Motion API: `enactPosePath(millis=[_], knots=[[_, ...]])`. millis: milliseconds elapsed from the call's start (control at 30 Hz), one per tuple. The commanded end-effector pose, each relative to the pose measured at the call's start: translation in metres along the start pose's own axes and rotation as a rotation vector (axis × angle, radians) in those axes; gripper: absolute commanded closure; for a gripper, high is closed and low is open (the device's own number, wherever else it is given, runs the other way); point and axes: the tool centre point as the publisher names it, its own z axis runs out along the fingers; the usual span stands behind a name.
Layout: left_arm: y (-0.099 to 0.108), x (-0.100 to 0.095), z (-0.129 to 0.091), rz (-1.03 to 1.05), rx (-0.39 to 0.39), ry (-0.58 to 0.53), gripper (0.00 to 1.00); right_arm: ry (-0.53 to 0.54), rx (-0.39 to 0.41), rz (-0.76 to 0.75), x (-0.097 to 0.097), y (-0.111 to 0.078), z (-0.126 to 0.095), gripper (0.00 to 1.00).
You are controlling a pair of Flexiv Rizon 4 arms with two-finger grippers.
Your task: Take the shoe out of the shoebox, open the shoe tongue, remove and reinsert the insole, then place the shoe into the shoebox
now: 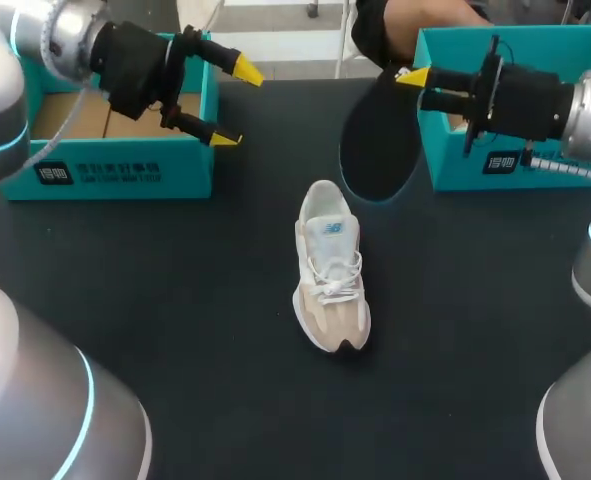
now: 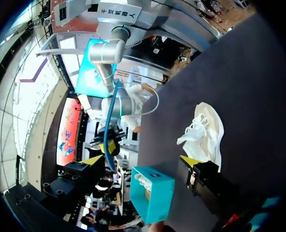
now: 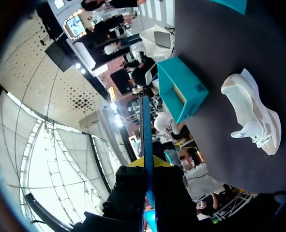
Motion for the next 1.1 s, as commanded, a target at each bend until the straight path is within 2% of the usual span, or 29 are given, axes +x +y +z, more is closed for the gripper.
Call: enactPosePath(millis=[33, 133, 233, 467, 600, 867, 1100], knots=[[-0.013, 0.011, -0.002, 0.041, -0.071, -0.066, 0.00, -0.039, 0.011, 0.038, -0.003, 0.020, 0.015, 1.00], [-0.016, 0.011, 0.001, 0.100, -0.141, -0.087, 0.00, -0.036, -0.014, 0.040, -0.001, 0.027, 0.019, 1.00], [-0.020, 0.010, 0.011, 0.122, -0.143, -0.119, 0.00, -0.046, -0.012, 0.049, -0.002, 0.033, 0.028, 1.00], [-0.019, 0.001, 0.040, 0.156, -0.179, -0.205, 0.00, -0.052, 0.074, 0.026, 0.000, 0.039, 0.065, 1.00], [-0.017, -0.007, 0.049, 0.149, -0.174, -0.235, 0.00, -0.047, 0.109, 0.022, -0.002, 0.039, 0.084, 1.00], [-0.014, -0.017, 0.057, 0.152, -0.164, -0.267, 0.00, -0.058, 0.145, 0.028, -0.009, 0.036, 0.107, 1.00], [-0.002, -0.025, 0.078, 0.193, -0.178, -0.265, 0.00, -0.062, 0.162, 0.031, -0.010, 0.033, 0.119, 1.00]])
